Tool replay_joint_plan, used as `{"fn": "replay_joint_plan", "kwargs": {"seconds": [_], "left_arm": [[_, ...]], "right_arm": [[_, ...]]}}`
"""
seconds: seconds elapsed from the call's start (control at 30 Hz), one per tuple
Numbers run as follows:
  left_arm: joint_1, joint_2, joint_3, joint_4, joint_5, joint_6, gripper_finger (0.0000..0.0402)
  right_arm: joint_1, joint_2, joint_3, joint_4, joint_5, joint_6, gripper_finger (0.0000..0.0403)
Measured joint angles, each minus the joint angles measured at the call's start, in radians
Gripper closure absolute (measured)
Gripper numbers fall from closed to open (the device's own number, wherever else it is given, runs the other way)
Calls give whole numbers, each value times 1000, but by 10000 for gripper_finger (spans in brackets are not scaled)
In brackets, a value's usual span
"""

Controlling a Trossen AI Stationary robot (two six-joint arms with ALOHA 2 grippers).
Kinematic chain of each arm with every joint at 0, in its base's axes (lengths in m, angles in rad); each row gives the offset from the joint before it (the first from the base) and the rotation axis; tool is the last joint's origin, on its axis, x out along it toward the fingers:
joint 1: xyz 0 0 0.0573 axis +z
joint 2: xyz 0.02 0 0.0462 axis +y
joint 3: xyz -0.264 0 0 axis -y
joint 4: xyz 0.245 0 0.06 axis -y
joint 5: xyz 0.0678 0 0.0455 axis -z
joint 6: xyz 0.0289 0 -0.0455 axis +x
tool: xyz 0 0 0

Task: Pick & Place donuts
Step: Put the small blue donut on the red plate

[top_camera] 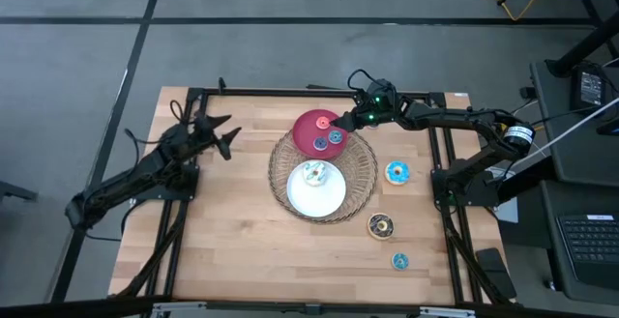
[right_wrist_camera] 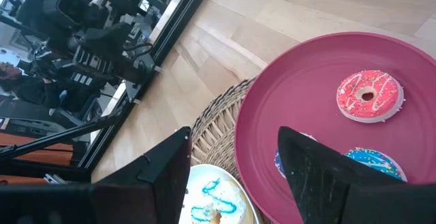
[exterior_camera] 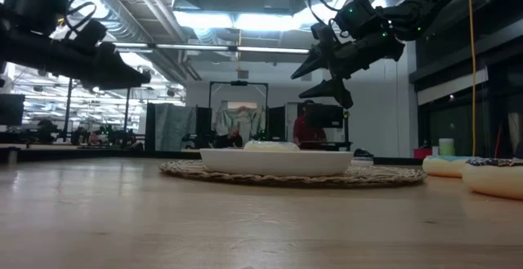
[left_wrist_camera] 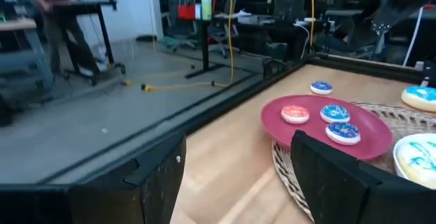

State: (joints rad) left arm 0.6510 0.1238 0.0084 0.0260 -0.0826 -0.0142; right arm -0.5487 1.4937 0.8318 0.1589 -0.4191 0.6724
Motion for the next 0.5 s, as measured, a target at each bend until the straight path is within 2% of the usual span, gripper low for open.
{"fn": "replay_joint_plan", "kwargs": {"seconds": [0.1,0.3,0.5], "left_arm": [[0,-22,0,0,-1,34,145],[0,-117,0,16,-1,2,145],[0,-123,1,70,-5,-14,145]], "right_arm": [[0,0,0,0,0,0,183],[0,0,0,0,0,0,183],[0,0,0,-1,0,0,183]]}}
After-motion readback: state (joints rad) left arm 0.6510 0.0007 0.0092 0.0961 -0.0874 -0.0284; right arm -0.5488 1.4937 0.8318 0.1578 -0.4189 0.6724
